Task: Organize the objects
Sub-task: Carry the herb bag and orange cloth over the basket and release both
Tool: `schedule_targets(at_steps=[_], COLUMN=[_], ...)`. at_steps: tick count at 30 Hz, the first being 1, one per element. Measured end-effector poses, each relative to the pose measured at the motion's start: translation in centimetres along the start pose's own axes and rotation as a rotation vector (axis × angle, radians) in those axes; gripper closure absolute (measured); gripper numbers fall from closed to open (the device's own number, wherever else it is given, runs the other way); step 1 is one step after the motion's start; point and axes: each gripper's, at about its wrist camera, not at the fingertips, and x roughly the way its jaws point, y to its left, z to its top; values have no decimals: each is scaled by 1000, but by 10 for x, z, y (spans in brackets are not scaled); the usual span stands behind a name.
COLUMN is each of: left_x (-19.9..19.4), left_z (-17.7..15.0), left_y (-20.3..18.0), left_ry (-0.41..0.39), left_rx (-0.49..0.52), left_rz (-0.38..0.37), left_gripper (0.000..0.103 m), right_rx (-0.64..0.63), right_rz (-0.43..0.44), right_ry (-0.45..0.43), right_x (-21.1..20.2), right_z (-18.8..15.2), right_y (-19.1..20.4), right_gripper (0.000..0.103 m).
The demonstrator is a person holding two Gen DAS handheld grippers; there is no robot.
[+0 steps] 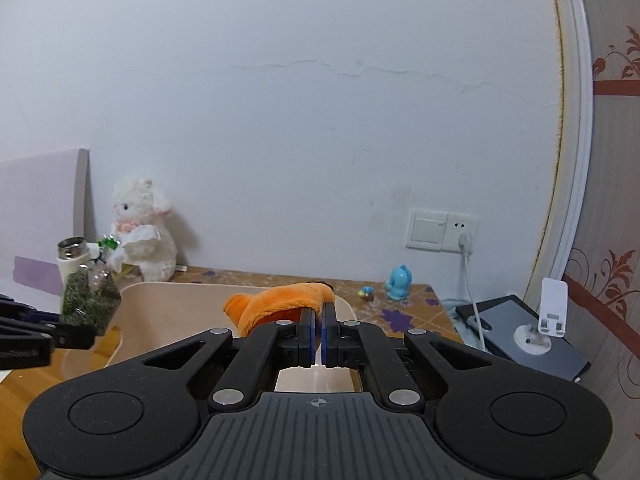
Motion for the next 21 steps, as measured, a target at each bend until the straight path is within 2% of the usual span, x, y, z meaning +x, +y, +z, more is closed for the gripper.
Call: schedule_targets(at_steps=[10,15,16,17,18,19,20,21], left_x=[89,111,113,113,112,109,105,100], left_z=[0,-8,-10,-11,-12,-11,-11,-10], left_y=[-4,-10,-11,-11,-11,-11,-11,-12], left_ry=[131,188,197,203,205,203,197,190], left_rx=[24,56,63,66,66,63,59,58], left_rz=[75,89,90,90,85,78,74,70], left_gripper=[85,85,84,84,82,82,77,71], right_rx=[-30,-51,-57,-62,-65,-61,-54,-43], right_rz=[-2,-21,-27,-32,-34,-35,-34,-32], right_ry=[168,244,259,270,279,284,282,270], right_x=[75,99,101,103,103,101,99,94], right_z=[-20,-32,-33,-35,-36,-36,-36,-36], right_y=[17,22,22,22,22,20,18,16], right_gripper=[100,99,96,80,76,64,55,53])
